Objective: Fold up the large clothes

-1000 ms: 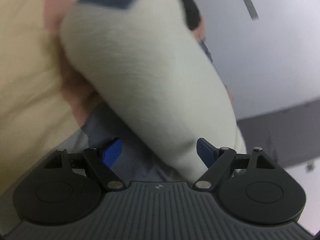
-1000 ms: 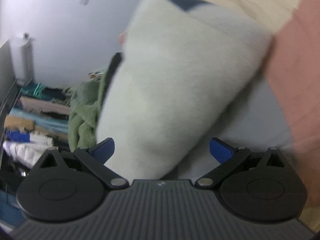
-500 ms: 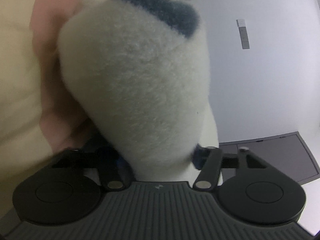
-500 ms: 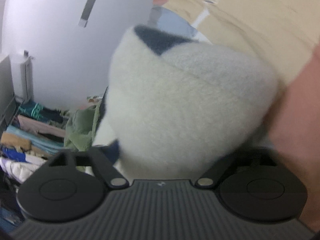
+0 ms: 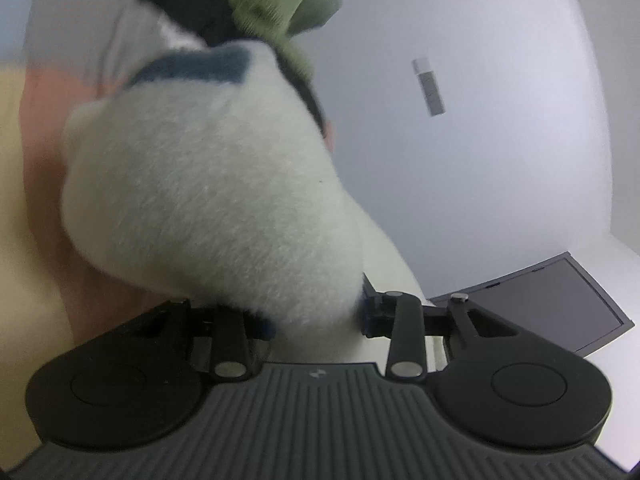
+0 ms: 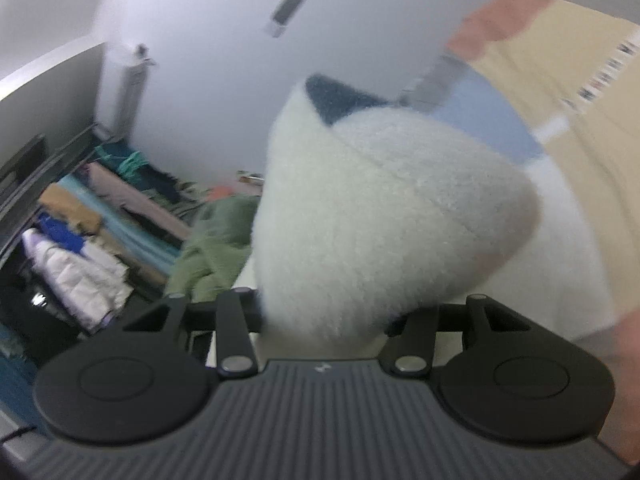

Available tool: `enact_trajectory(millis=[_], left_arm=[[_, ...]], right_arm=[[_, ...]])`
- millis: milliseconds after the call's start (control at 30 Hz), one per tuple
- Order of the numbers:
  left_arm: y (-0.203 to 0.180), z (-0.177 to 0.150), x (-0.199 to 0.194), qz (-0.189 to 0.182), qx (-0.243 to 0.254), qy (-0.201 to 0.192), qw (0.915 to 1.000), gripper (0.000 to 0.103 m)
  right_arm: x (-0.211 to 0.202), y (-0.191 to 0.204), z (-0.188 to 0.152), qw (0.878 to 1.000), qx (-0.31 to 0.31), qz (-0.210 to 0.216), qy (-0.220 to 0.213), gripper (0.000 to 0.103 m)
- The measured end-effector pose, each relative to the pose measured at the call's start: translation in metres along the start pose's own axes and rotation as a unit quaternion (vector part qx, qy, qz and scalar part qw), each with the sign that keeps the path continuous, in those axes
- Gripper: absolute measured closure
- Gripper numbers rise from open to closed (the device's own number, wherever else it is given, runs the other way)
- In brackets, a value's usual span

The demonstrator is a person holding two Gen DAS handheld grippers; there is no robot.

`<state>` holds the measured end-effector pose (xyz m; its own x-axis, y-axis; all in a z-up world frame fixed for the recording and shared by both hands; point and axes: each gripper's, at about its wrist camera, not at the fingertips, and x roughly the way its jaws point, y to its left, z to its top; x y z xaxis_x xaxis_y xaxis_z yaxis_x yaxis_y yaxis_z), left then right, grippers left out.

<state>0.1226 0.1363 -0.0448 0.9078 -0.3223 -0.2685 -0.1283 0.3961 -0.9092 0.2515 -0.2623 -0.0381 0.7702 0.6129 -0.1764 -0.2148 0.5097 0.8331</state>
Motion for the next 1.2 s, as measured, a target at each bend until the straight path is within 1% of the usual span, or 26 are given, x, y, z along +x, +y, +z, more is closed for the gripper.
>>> enact_trajectory(millis=[100, 200, 333, 400, 467, 567, 633, 700, 733, 767, 867, 967, 1033, 1100, 1133, 1167, 1200], left_arm=[[-0.020, 0.015, -0.019, -0.007, 0.028, -0.032, 0.9991, 0.062], [-0.034, 0.034, -0.035, -0.007, 0.049, -0.062, 0.9968, 0.062], [-0.045, 0.069, -0.055, 0.000, 0.082, -0.109, 0.9907, 0.062], [-0.046, 0.083, -0.061, 0.009, 0.099, -0.135, 0.9858, 0.062], [-0.040, 0.091, -0.061, 0.022, 0.110, -0.157, 0.9811, 0.062], [-0.018, 0.097, -0.057, 0.041, 0.099, -0.174, 0.9790, 0.062], [0.002, 0.099, -0.045, 0.063, 0.078, -0.172, 0.9799, 0.062], [0.020, 0.103, -0.043, 0.083, 0.055, -0.163, 0.9817, 0.062], [0.029, 0.100, -0.039, 0.095, 0.045, -0.158, 0.9818, 0.062], [0.042, 0.107, -0.035, 0.105, 0.039, -0.154, 0.9818, 0.062], [0.061, 0.092, -0.031, 0.142, 0.022, -0.121, 0.9822, 0.062], [0.075, 0.092, -0.022, 0.141, 0.028, -0.105, 0.9841, 0.061], [0.073, 0.085, -0.022, 0.147, 0.033, -0.096, 0.9840, 0.061], [0.076, 0.099, -0.018, 0.154, 0.037, -0.094, 0.9830, 0.060], [0.079, 0.101, -0.018, 0.154, 0.030, -0.092, 0.9833, 0.060], [0.082, 0.113, -0.017, 0.151, 0.021, -0.090, 0.9841, 0.059], [0.083, 0.120, -0.017, 0.152, 0.015, -0.088, 0.9844, 0.056]], right_arm=[[0.017, 0.020, 0.007, 1.000, -0.001, 0.029, 0.005, 0.052], [0.042, 0.041, 0.014, 0.998, -0.002, 0.056, 0.011, 0.052], [0.083, 0.076, 0.017, 0.995, -0.015, 0.098, 0.022, 0.052], [0.109, 0.090, 0.015, 0.993, -0.014, 0.117, 0.032, 0.052], [0.141, 0.099, 0.013, 0.990, -0.002, 0.129, 0.051, 0.052], [0.182, 0.105, 0.002, 0.988, 0.002, 0.135, 0.076, 0.052], [0.204, 0.102, -0.007, 0.987, -0.001, 0.132, 0.091, 0.052], [0.224, 0.094, -0.018, 0.987, -0.007, 0.123, 0.106, 0.052], [0.233, 0.086, -0.024, 0.987, -0.007, 0.117, 0.114, 0.052], [0.240, 0.078, -0.030, 0.986, -0.005, 0.109, 0.122, 0.052], [0.248, 0.049, -0.048, 0.986, 0.011, 0.082, 0.147, 0.052], [0.246, 0.026, -0.063, 0.985, 0.023, 0.056, 0.160, 0.052], [0.241, 0.007, -0.067, 0.984, 0.055, 0.064, 0.159, 0.052], [0.239, 0.001, -0.070, 0.983, 0.064, 0.068, 0.158, 0.051], [0.238, 0.002, -0.070, 0.983, 0.061, 0.069, 0.157, 0.050], [0.235, 0.003, -0.071, 0.984, 0.059, 0.067, 0.156, 0.049], [0.235, 0.004, -0.071, 0.984, 0.060, 0.065, 0.157, 0.047]])
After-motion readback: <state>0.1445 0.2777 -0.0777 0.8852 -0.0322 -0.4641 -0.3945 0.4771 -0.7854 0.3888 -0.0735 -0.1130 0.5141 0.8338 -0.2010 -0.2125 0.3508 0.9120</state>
